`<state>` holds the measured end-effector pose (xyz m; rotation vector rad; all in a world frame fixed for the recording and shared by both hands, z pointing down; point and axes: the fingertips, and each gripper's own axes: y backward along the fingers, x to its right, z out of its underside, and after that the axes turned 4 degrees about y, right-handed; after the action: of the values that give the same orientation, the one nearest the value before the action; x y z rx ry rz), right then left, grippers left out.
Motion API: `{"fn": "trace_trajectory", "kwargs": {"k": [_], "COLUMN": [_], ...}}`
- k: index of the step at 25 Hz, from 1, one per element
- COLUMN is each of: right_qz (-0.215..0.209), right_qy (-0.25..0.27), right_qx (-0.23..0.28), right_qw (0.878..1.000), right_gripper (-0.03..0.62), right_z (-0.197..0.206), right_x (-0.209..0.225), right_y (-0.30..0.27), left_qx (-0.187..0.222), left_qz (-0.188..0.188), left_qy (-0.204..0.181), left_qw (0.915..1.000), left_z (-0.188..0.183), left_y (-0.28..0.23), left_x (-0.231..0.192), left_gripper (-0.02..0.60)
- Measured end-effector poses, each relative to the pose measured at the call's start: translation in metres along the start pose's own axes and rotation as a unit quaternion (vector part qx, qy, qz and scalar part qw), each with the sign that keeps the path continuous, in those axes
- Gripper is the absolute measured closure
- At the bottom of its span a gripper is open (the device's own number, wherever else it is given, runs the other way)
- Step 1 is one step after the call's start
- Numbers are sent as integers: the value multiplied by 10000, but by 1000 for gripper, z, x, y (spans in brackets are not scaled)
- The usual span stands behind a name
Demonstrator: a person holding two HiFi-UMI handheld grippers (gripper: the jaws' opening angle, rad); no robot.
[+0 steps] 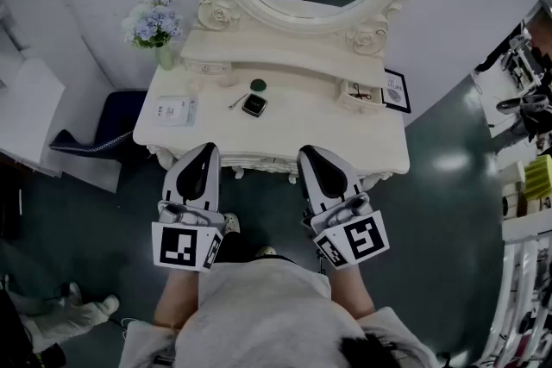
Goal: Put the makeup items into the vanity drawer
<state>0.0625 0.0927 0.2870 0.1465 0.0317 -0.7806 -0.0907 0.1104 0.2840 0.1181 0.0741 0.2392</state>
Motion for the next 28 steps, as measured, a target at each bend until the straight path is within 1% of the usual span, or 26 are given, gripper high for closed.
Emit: {"fn": "trace_trajectory", "kwargs": {"k": [11, 15, 28], "right_qz": [43, 124, 216], "right_qy": [20, -138, -180], "right_qx": [-23, 75, 101], "right_qw": [10000, 9998, 9996], "right_gripper": [566, 566, 566], "right_z": [7, 8, 17], "right_x": [-1, 4, 5], "right_y": [-28, -40, -96], "left_qx": [-17, -23, 3], "left_qz": [70, 129, 342], "left_qy": [39, 27, 90], "left_qw": [10000, 9999, 9994], "left_z": [6, 6, 9], "left_y": [-17, -27, -69], "left_x": [-24, -34, -80], "left_gripper": [568, 568, 568]}}
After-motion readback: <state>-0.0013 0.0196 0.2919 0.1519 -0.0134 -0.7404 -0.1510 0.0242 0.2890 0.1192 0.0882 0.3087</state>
